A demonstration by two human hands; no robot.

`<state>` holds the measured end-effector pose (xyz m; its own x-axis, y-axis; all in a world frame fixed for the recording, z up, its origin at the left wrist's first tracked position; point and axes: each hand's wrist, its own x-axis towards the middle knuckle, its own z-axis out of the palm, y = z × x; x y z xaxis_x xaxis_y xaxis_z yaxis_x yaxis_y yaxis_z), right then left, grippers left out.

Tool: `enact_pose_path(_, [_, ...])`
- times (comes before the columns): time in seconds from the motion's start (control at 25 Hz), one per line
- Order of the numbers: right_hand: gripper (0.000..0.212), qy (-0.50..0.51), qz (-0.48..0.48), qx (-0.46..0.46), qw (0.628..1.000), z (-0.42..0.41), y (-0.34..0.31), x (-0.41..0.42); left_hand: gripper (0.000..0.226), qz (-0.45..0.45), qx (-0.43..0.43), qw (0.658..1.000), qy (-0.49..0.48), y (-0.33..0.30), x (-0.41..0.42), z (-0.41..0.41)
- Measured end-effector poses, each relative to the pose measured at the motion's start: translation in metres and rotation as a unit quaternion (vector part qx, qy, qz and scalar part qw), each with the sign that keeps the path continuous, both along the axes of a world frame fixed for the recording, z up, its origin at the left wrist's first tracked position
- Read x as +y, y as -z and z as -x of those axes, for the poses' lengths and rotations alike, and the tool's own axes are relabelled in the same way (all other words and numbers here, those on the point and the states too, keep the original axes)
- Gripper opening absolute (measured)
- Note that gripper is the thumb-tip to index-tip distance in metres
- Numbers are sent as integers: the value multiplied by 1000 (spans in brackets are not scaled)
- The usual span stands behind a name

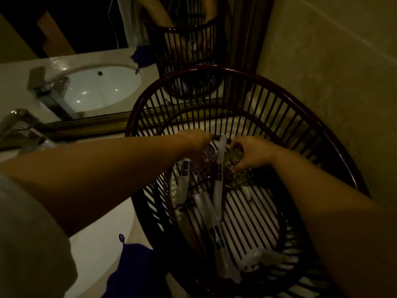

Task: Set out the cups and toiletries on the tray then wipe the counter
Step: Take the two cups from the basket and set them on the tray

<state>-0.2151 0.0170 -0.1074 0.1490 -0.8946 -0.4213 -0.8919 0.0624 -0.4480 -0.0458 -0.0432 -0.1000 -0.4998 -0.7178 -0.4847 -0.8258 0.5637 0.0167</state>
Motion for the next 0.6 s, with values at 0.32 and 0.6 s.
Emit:
enact_pose_path(0.32, [69, -39, 14, 64, 997, -6, 0, 0, 54, -5, 89, 996, -26, 0, -5, -2])
enact_pose_path(0.6, [54, -39, -16, 61, 997, -8, -22, 1, 48, -26, 117, 991, -52, 1, -2, -3])
